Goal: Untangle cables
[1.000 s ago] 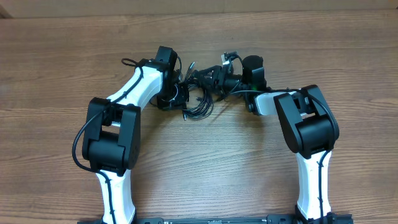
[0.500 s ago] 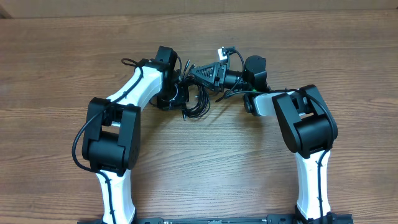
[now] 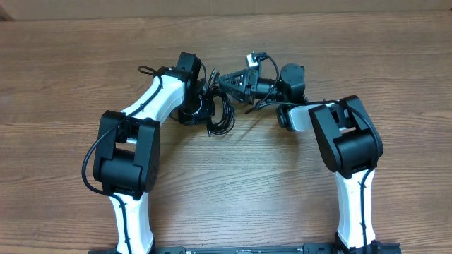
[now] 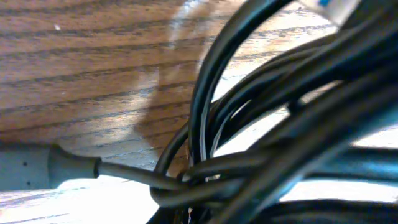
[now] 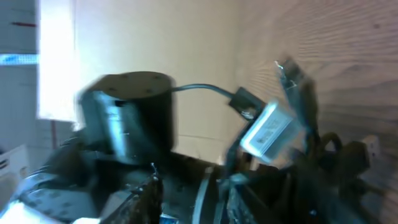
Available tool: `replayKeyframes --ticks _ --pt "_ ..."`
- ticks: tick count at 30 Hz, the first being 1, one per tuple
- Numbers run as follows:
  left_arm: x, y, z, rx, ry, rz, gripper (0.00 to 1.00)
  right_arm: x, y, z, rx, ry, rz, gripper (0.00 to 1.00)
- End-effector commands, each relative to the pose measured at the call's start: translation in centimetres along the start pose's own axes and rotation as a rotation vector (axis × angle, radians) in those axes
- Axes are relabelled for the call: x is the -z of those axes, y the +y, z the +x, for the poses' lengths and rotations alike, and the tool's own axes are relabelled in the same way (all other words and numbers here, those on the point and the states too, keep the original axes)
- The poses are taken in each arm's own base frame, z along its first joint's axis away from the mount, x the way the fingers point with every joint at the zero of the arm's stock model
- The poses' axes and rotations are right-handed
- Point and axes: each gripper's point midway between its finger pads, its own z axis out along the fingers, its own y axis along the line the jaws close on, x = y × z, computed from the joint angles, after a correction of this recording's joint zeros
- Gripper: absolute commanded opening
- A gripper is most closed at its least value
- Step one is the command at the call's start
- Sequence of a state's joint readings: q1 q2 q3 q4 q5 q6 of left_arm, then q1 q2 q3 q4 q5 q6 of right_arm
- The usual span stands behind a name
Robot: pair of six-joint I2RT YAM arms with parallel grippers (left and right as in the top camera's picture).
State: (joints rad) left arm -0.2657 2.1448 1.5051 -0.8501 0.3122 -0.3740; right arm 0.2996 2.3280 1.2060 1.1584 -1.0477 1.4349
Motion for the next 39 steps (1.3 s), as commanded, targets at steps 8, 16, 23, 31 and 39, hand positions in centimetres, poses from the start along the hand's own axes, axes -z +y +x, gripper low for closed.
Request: replayKeyframes --ticks 8,16,23,31,39 --pt "-2.4 4.4 2.8 -0.006 0.101 -0.195 0.04 6.5 6.2 -6.3 0.084 -0.125 -0.115 0.16" --pt "-2.5 4.3 2.7 -0.008 0.095 -0.191 0.04 6.1 0.4 -2.4 -0.229 0.104 0.046 0.29" --pt "-2.5 4.3 2.7 -0.01 0.095 -0.193 0.04 4.1 -5.7 2.2 -0.495 0.15 0.224 0.28" --pt "-2.6 4.4 2.8 -0.009 0.097 -0.197 0.04 4.5 -8.9 4.1 -0.527 0.134 0.35 0.29" --pt "-2.6 4.4 2.8 -0.009 0.097 -0.197 0.04 5.0 -11.1 2.4 -0.402 0.027 0.451 0.35"
